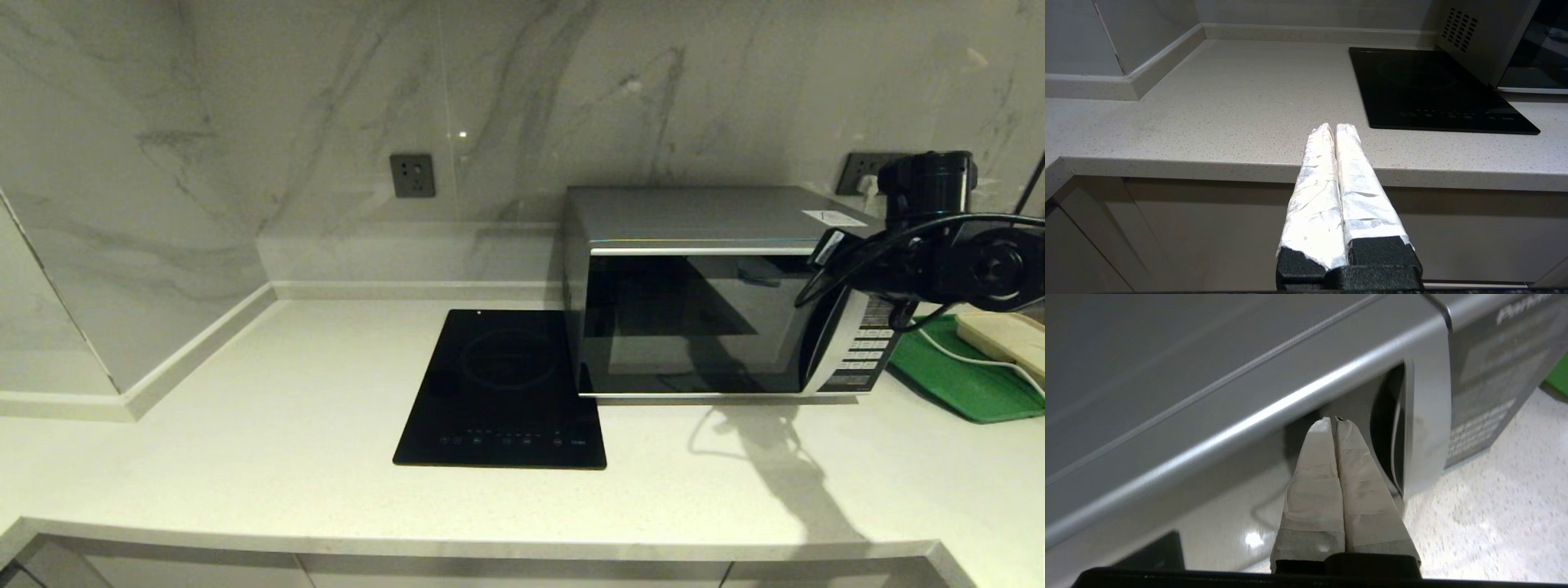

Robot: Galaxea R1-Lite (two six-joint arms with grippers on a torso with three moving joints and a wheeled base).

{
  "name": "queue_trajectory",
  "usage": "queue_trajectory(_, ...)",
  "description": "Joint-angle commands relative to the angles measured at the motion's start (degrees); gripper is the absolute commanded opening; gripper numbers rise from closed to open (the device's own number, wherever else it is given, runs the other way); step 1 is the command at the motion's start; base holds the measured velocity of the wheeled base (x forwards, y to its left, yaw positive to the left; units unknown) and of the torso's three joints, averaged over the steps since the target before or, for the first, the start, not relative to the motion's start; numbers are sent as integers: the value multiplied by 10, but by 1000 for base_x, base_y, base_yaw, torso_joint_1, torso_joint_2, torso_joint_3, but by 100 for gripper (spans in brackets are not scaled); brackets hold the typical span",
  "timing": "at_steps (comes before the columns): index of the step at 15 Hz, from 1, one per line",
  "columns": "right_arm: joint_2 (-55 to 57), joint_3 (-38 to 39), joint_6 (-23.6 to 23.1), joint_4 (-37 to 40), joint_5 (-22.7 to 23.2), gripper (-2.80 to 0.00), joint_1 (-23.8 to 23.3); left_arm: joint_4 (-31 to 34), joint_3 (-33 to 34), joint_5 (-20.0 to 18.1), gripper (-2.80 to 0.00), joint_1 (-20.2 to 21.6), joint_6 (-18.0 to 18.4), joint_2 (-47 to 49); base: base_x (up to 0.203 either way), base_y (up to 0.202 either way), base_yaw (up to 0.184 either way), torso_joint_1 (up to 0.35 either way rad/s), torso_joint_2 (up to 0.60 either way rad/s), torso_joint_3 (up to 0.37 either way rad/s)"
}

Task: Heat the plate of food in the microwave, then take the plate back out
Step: Close the microwave oven, then open the microwave oven

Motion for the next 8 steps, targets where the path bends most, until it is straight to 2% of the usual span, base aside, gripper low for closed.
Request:
queue_trajectory(1,-69,45,3,4,15,-280,0,0,0,0,-280,0,-1,-1,0,0,0,0,0,0)
queue_trajectory(4,-184,115,11,35,59,-280,-2,0,0,0,-280,0,-1,0,0,0,0,0,0,0)
queue_trajectory(6,-264,146,29,87,102,-280,-20,0,0,0,-280,0,-1,-1,0,0,0,0,0,0)
queue_trajectory(8,-307,163,64,154,156,-280,-96,0,0,0,-280,0,-1,0,0,0,0,0,0,0)
